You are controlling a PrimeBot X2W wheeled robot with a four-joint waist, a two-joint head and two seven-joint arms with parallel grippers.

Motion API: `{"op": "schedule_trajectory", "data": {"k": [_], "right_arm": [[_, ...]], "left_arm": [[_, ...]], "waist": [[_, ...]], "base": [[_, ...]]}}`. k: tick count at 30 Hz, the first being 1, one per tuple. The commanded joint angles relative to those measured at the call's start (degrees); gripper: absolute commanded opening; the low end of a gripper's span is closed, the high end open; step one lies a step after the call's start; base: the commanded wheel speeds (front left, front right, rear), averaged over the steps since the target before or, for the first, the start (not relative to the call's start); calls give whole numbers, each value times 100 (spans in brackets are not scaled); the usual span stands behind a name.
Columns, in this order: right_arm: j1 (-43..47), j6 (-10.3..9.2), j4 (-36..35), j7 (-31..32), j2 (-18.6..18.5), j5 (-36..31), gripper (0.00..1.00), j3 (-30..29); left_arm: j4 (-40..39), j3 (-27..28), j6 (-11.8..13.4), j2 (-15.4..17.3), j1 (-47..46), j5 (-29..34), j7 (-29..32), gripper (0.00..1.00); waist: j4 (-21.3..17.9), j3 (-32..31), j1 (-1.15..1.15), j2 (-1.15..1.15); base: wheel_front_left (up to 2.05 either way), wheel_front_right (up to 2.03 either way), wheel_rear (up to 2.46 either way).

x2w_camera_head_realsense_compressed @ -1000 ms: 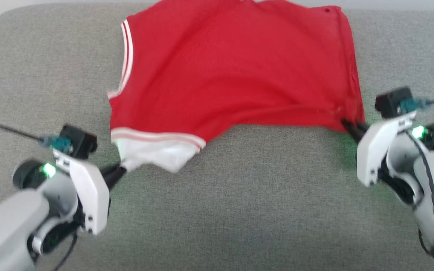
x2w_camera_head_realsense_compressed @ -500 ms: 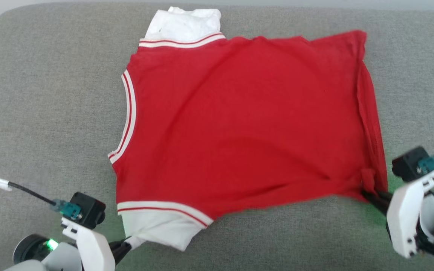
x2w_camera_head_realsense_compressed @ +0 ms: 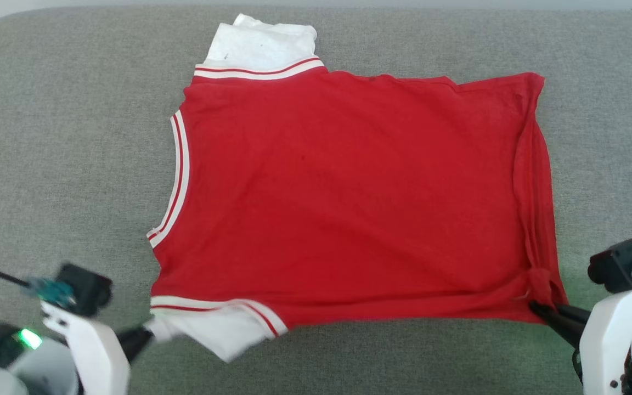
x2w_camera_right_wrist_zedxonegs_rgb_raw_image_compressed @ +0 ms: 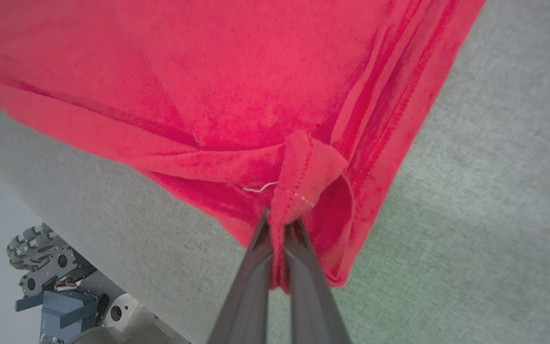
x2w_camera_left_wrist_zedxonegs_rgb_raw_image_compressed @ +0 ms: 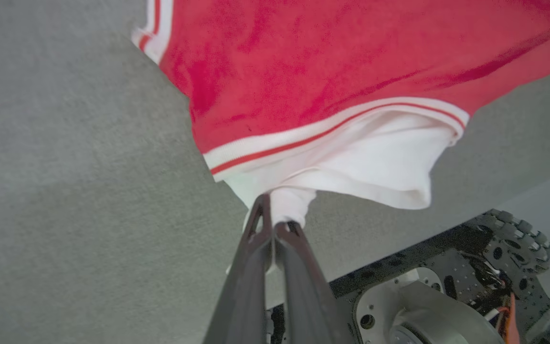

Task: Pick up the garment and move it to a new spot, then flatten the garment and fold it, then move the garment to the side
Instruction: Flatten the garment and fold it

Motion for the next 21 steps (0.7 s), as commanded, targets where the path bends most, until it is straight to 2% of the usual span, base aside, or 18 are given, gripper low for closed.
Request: {"op": "schedule_trajectory", "data": {"k": [1,4,9,13,21], "right_arm": [[20,-2,-69,60,88,-18,0,-68],[-117,-2,-263,163,278,-160,0,-322],[-641,-2,-287,296,557,-487,0,-498],[-1287,-2,4,293,706,-714,0,-378],[-2575,-2,1235,-81,785,-924,0,170]], "left_arm": [[-41,85,-16,82,-145,96,27,0],[-104,263,-104,288,-508,343,95,0],[131,540,-487,220,-1381,1025,201,0],[728,562,-939,-206,-2052,1451,376,0],[2786,329,-1899,-1500,-3015,1818,444,0]], "waist": [[-6,-6,0,0],[-17,0,0,0],[-62,65,0,0],[-110,198,0,0],[-151,542,0,0]], "base": [[0,0,0],[0,0,0],[0,0,0],[0,0,0],[0,0,0]]}}
